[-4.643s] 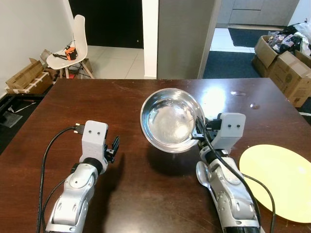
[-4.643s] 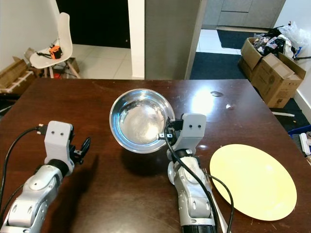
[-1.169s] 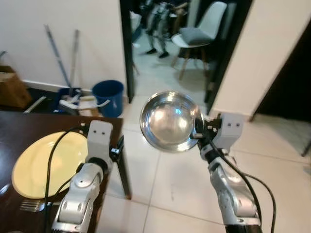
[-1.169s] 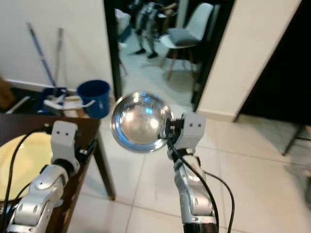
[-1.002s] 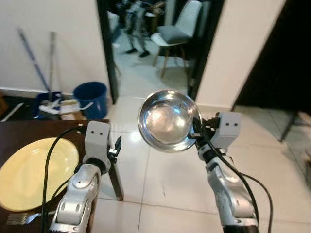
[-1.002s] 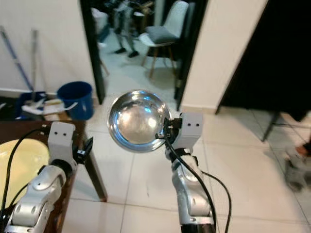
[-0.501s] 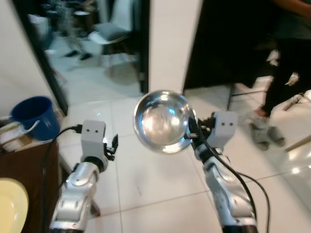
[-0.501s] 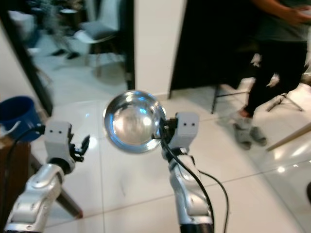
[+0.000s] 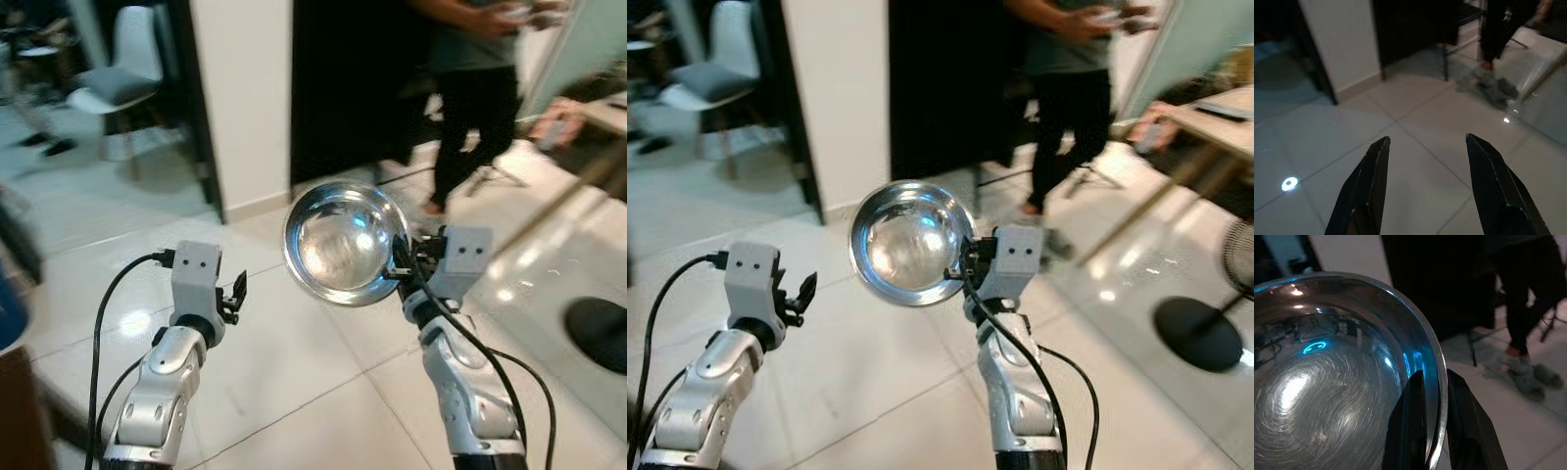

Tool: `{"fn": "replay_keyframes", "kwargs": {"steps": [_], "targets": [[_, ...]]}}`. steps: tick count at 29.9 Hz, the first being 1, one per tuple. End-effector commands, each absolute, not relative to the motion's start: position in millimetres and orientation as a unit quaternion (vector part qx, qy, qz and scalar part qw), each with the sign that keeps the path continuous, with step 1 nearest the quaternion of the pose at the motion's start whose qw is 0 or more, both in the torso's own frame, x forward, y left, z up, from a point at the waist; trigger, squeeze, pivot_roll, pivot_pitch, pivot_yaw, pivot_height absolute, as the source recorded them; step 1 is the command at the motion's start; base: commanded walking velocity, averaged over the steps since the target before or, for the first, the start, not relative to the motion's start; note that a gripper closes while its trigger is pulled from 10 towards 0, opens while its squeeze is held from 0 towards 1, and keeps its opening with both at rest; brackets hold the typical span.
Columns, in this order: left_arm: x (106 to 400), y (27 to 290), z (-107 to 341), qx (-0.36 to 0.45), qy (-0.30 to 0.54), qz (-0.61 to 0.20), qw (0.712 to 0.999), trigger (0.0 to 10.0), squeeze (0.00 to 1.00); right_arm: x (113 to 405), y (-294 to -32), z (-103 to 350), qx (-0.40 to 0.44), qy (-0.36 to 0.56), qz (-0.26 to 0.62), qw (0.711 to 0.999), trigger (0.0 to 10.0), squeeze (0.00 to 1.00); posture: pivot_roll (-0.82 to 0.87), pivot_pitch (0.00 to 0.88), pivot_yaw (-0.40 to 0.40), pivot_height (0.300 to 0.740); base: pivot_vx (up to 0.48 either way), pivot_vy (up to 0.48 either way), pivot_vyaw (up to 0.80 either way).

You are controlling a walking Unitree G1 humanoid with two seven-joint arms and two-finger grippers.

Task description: Setting the table

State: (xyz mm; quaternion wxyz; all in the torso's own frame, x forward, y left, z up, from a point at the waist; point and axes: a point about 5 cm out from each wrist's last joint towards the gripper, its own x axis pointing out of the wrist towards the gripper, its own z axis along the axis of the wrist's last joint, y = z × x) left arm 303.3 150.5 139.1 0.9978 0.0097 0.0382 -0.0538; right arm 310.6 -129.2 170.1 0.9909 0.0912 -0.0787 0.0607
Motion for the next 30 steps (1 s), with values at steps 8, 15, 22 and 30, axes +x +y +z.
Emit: {"fn": "replay_keyframes", "kwargs": {"steps": [8,15,22,30], "targets": [[302.6,151.6,134.5,0.010,0.051,-0.050,0.997,10.0,0.00,310.1,-127.1,171.3,0.097,-0.083,0.064,0.990,10.0,0.00,-0.02,0.000,0.085,0.740,0.000,0.000,-0.80],[302.7,151.5,134.3,0.007,0.052,-0.051,0.997,10.0,0.00,310.3,-127.2,171.2,0.097,-0.083,0.064,0.990,10.0,0.00,-0.02,0.000,0.084,0.740,0.000,0.000,-0.80],[302.7,151.8,134.2,0.006,0.053,-0.051,0.997,10.0,0.00,310.6,-127.7,170.6,0.098,-0.081,0.061,0.990,10.0,0.00,-0.02,0.000,0.084,0.740,0.000,0.000,-0.69],[303.2,152.5,135.2,0.004,0.050,-0.051,0.997,10.0,0.00,310.8,-127.3,171.1,0.097,-0.084,0.061,0.990,10.0,0.00,-0.02,0.000,0.084,0.740,0.000,0.000,0.00]]}}
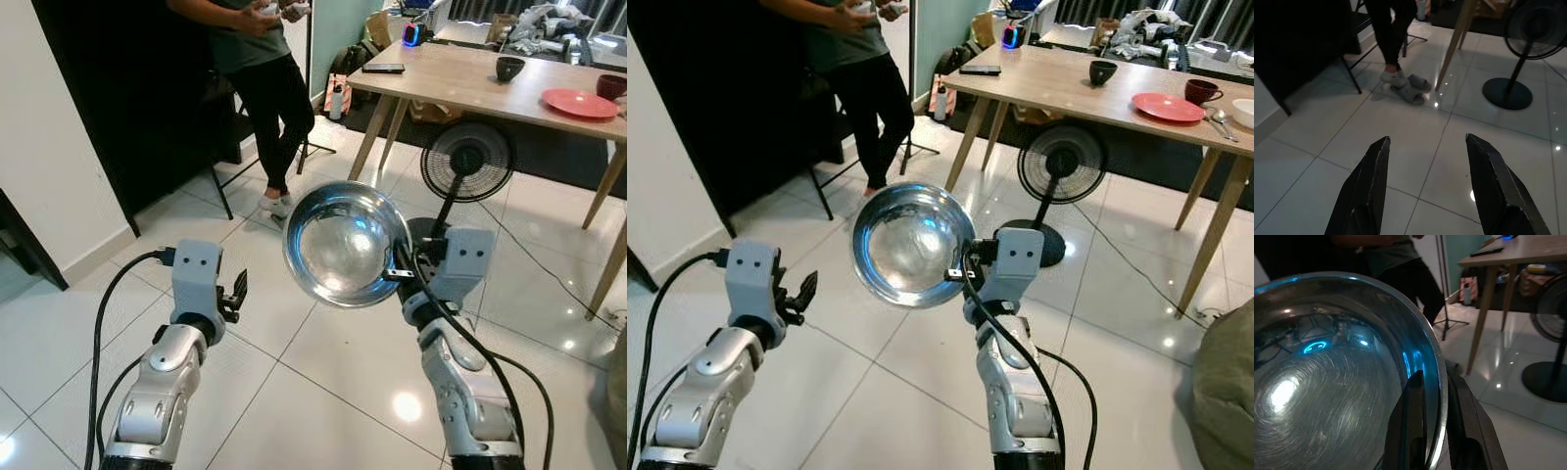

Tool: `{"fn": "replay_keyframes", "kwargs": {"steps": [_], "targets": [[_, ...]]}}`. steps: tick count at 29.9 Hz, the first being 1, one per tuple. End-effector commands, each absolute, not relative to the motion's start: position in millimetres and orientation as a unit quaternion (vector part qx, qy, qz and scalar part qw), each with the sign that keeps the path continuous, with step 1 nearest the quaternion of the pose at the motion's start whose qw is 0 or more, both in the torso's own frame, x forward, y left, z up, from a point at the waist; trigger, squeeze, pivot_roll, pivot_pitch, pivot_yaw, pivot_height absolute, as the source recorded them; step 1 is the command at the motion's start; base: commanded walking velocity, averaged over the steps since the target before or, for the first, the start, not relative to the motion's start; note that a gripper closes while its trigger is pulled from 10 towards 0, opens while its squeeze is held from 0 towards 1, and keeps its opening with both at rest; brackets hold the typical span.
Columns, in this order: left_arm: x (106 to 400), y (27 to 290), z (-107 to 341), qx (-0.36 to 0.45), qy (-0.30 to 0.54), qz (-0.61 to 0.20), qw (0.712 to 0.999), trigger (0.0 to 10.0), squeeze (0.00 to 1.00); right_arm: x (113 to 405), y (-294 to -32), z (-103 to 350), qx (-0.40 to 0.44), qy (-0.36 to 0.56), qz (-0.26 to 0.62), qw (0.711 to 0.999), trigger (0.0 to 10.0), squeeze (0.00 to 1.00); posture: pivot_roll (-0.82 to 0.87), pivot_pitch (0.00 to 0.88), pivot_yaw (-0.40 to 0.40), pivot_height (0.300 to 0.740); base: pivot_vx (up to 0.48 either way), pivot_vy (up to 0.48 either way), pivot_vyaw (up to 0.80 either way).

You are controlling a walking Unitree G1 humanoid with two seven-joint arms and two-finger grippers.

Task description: Setting the table

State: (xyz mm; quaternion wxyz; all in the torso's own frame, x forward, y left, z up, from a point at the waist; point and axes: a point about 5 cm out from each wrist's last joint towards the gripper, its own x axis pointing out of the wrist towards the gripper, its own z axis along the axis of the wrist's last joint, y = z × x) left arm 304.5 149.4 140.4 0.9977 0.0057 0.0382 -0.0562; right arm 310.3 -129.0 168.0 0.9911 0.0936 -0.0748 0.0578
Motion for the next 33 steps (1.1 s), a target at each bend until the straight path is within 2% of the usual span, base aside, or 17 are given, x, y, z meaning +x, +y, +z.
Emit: {"fn": "replay_keyframes", "kwargs": {"steps": [1,11,33], "targets": [[303.5,152.4,135.9,0.005,0.047,-0.052,0.998,10.0,0.00,310.8,-127.3,171.3,0.097,-0.085,0.061,0.990,10.0,0.00,-0.02,0.000,0.084,0.740,0.000,0.000,0.00],[304.6,152.6,137.2,0.009,0.040,-0.049,0.998,10.0,0.00,310.8,-127.0,171.3,0.096,-0.086,0.064,0.990,10.0,0.00,-0.02,0.000,0.083,0.740,0.436,0.000,0.00],[304.5,152.2,136.4,0.007,0.040,-0.049,0.998,10.0,0.00,311.9,-127.9,169.7,0.095,-0.077,0.061,0.991,10.0,0.00,-0.02,0.000,0.082,0.740,0.480,0.000,-0.79]]}}
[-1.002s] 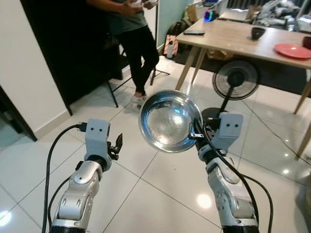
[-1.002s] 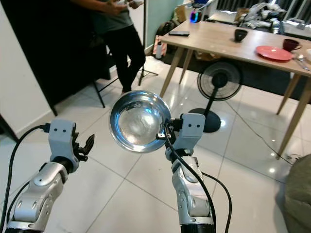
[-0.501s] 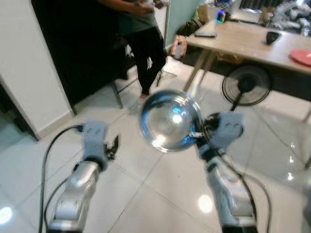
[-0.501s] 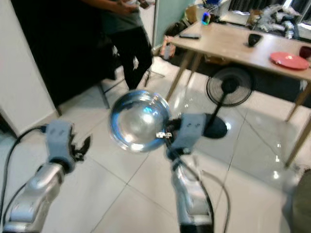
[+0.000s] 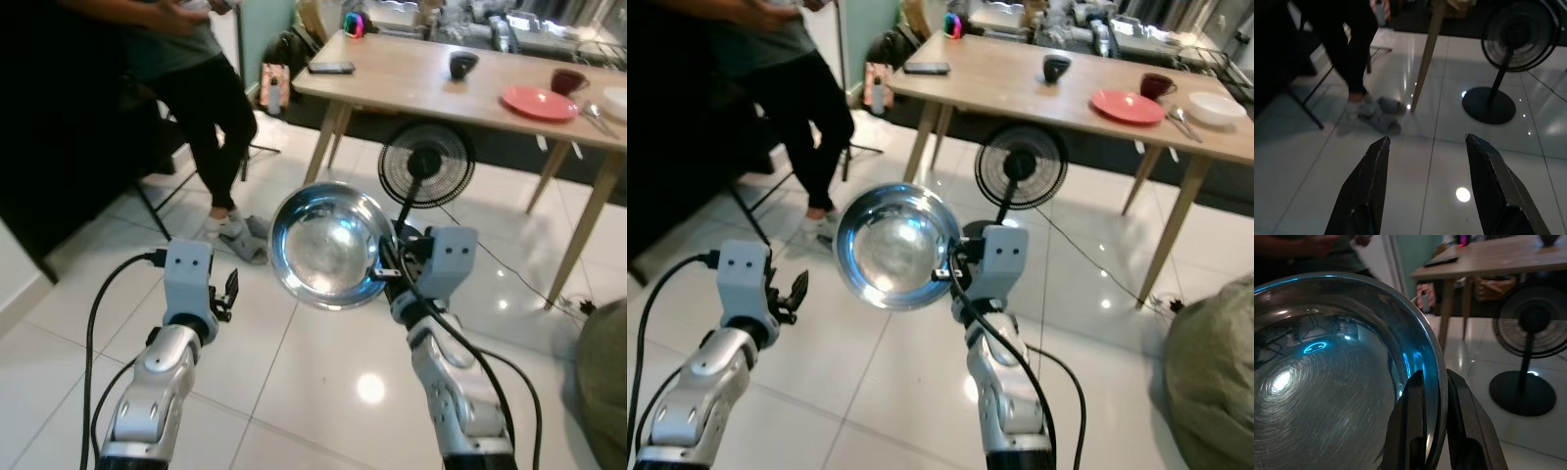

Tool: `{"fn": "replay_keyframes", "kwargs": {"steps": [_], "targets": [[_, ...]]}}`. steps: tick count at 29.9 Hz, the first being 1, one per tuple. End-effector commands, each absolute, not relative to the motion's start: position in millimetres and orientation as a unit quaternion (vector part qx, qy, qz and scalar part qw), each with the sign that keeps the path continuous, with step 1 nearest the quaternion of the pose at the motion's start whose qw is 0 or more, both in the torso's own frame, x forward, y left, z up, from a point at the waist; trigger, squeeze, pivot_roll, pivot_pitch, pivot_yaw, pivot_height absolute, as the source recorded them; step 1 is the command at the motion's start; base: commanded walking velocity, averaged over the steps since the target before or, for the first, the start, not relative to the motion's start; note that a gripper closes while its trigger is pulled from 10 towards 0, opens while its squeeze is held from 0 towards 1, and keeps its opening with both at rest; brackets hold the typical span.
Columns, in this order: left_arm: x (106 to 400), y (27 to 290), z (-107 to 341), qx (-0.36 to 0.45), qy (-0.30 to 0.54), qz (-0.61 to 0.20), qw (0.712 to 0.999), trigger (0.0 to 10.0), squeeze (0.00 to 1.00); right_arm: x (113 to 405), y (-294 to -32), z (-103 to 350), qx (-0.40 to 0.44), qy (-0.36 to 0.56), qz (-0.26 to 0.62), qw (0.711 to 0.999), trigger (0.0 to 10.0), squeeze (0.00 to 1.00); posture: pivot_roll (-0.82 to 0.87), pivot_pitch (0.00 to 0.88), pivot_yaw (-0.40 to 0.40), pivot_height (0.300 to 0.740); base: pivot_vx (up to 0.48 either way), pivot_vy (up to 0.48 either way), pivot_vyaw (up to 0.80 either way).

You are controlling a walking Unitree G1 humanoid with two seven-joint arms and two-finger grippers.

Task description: Setting the table

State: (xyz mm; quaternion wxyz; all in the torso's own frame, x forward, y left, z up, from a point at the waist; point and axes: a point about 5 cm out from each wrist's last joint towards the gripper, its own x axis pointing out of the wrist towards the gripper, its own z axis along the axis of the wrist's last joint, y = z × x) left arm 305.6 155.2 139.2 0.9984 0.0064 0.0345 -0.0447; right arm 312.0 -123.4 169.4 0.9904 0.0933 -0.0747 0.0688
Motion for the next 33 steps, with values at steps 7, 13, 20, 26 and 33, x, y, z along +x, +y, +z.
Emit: {"fn": "replay_keyframes", "kwargs": {"steps": [7,13,20,26,33], "targets": [[304.5,152.4,136.6,0.008,0.039,-0.049,0.998,10.0,0.00,312.1,-128.1,169.8,0.096,-0.077,0.060,0.991,10.0,0.00,-0.02,0.000,0.082,0.740,0.480,0.000,-0.80],[305.2,153.3,137.5,0.009,0.038,-0.048,0.998,10.0,0.00,312.6,-128.0,171.0,0.097,-0.081,0.058,0.990,10.0,0.00,-0.01,0.000,0.085,0.740,0.480,0.000,-0.75],[305.5,154.5,138.7,0.013,0.036,-0.048,0.998,10.0,0.00,312.9,-125.8,173.4,0.099,-0.088,0.062,0.989,10.0,0.00,-0.01,0.000,0.088,0.740,0.480,0.000,0.00],[305.7,155.8,139.4,0.015,0.035,-0.047,0.998,10.0,0.00,312.8,-124.7,176.0,0.101,-0.096,0.063,0.988,10.0,0.00,0.00,0.000,0.090,0.740,0.480,0.000,0.00],[306.3,156.0,143.5,0.017,0.029,-0.048,0.998,10.0,0.00,313.4,-123.5,178.4,0.105,-0.101,0.062,0.987,10.0,0.00,0.01,0.000,0.094,0.740,0.480,0.000,0.00]]}}
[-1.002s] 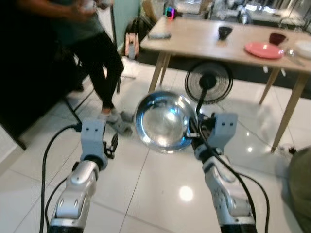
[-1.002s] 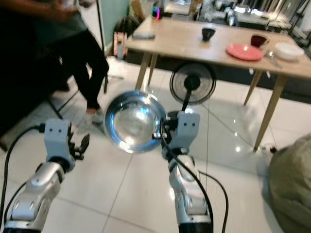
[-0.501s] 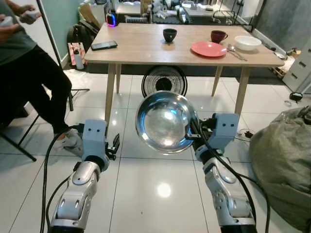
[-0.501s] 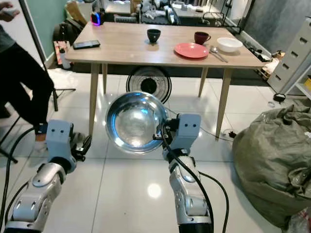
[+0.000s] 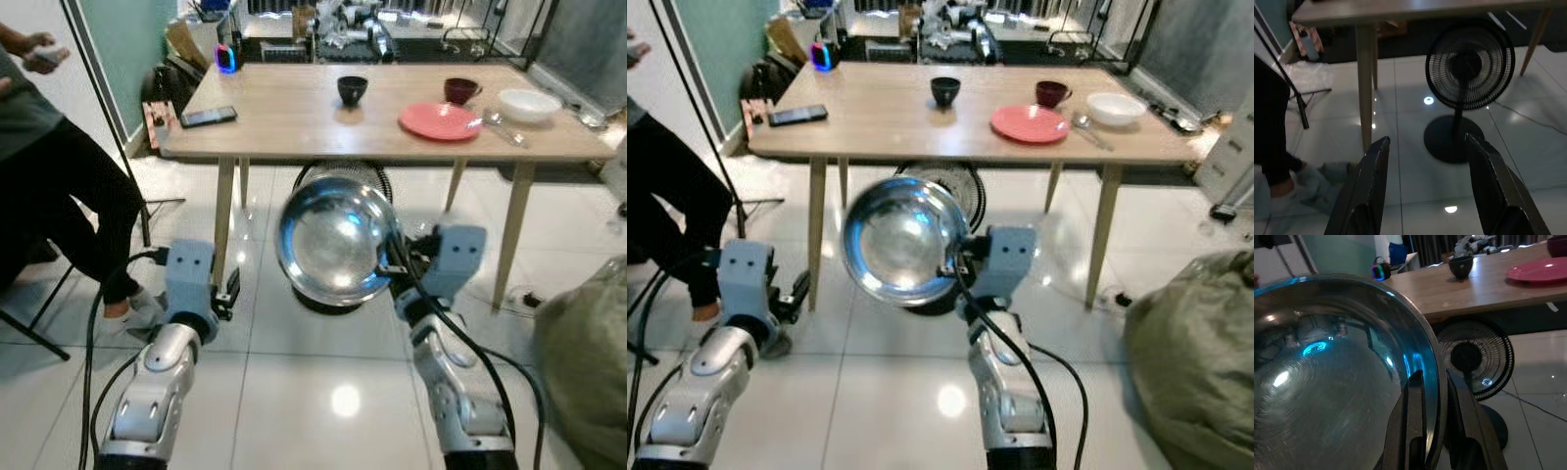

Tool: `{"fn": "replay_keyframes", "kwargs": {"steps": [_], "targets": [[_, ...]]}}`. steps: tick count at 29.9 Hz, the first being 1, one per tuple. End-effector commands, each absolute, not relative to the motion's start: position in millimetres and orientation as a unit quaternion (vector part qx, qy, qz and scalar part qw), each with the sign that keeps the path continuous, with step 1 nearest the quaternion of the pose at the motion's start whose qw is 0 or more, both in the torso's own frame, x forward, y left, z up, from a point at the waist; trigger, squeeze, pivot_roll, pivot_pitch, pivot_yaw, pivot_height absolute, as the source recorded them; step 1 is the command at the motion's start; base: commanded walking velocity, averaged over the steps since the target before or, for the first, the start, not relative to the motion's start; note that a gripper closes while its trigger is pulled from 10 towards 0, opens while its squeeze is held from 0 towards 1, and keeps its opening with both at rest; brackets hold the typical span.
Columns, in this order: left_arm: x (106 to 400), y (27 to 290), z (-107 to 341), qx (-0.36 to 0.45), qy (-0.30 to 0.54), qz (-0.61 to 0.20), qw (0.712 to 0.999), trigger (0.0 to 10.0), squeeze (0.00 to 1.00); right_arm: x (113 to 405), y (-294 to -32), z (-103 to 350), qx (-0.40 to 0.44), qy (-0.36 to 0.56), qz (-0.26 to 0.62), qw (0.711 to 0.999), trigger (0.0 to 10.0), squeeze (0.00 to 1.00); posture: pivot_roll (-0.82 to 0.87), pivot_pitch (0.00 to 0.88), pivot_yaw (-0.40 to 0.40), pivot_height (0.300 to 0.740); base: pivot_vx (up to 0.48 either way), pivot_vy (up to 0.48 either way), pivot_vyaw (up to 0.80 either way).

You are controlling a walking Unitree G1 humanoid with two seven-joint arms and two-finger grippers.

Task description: Setting the table

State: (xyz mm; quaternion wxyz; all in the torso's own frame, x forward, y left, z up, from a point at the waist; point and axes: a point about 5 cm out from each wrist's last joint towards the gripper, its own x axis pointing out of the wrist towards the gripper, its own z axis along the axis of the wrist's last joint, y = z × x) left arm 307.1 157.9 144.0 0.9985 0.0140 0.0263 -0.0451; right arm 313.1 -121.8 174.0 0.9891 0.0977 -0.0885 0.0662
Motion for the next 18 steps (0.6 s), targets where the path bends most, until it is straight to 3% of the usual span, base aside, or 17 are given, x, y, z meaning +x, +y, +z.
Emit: {"fn": "replay_keyframes", "kwargs": {"steps": [1,5,18], "targets": [[306.4,156.1,143.7,0.017,0.029,-0.048,0.998,10.0,0.00,313.5,-123.4,178.4,0.105,-0.102,0.062,0.987,10.0,0.00,0.01,0.000,0.094,0.740,0.480,0.000,0.00],[306.5,156.3,144.1,0.017,0.029,-0.048,0.998,10.0,0.00,313.7,-123.2,177.8,0.107,-0.100,0.063,0.987,10.0,0.00,0.01,0.000,0.095,0.740,0.480,0.000,0.00],[306.2,155.9,143.5,0.017,0.031,-0.050,0.998,10.0,0.00,313.9,-125.0,176.0,0.108,-0.095,0.057,0.988,10.0,0.00,0.01,0.000,0.097,0.740,0.480,0.000,-0.73]]}}
